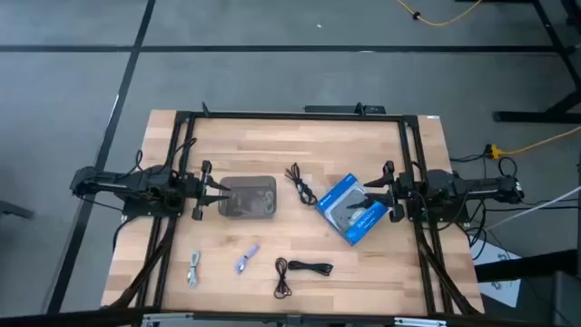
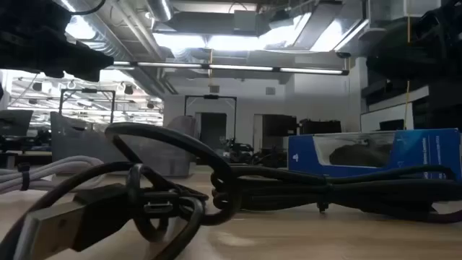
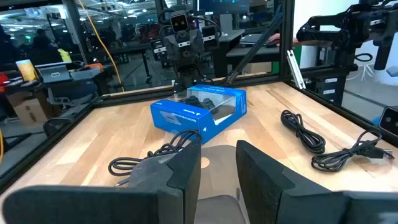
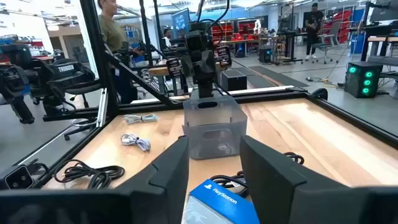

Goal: Pick and place USB-C Cables

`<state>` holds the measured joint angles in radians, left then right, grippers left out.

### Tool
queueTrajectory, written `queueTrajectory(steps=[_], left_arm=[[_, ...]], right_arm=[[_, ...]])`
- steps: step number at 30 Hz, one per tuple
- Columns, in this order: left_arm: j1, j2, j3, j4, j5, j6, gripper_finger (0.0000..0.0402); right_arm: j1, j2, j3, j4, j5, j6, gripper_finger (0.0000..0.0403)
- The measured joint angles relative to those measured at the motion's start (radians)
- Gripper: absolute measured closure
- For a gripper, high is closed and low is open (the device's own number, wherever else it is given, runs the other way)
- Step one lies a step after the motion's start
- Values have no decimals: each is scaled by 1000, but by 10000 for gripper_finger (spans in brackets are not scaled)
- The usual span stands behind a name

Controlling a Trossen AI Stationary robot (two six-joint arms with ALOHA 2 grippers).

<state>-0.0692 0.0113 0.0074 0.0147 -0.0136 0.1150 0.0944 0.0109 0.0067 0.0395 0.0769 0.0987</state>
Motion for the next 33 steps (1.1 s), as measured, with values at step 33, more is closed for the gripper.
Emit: queueTrajectory(steps=[33], left_arm=[[0,0,0,0,0,0,305]], right_arm=[[0,0,0,4,18,-51,255]])
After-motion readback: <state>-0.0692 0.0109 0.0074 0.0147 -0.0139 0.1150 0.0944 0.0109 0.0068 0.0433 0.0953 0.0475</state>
